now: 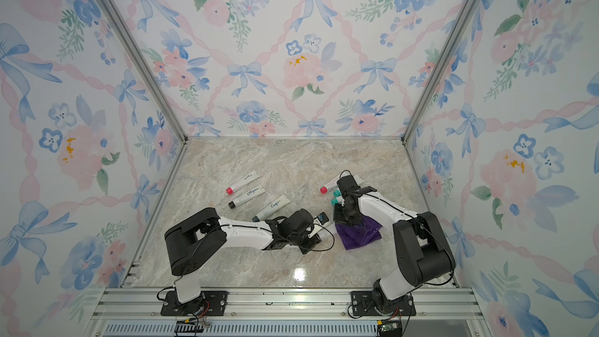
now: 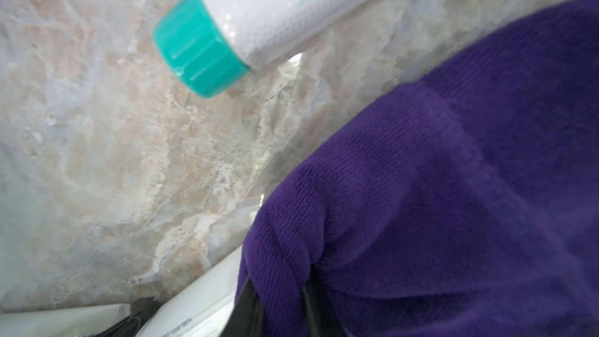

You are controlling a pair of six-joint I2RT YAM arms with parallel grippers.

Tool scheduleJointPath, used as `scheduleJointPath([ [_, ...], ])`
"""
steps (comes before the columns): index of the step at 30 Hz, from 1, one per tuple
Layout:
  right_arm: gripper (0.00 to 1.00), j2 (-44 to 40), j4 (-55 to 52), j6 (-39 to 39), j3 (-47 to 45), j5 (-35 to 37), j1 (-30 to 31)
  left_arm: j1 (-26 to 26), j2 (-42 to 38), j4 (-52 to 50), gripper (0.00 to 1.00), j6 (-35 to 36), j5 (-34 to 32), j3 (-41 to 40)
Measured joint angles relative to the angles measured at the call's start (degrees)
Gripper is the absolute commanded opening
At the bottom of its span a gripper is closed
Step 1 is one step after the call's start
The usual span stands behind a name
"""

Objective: Wipe the surface of the toothpaste tube
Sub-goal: Wipe the dirt from the toothpaste tube.

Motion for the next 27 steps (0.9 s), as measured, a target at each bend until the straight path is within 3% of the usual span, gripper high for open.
scheduleJointPath([
  [5,0.20,1.20,0.15,-0.63,0.13,2.75,-2.49,0.00,0.00,0.17,0.22,0.02,-0.02,0.00],
  [13,0.20,0.81,0.09,-0.79,0.17,2.60,-0.42,0.00,0.00,0.11,0.22,0.02,-0.04,0.00],
  [20,0.20,-3.39,0.17,0.50,-1.73,-2.78,3.56,0.00,0.00,0.02,0.22,0.02,-0.04,0.00],
  [27,0.20,-2.21,0.55,0.44,-1.68,-4.72,-0.39,0.00,0.02,0.02,0.22,0.02,-0.04,0.00],
])
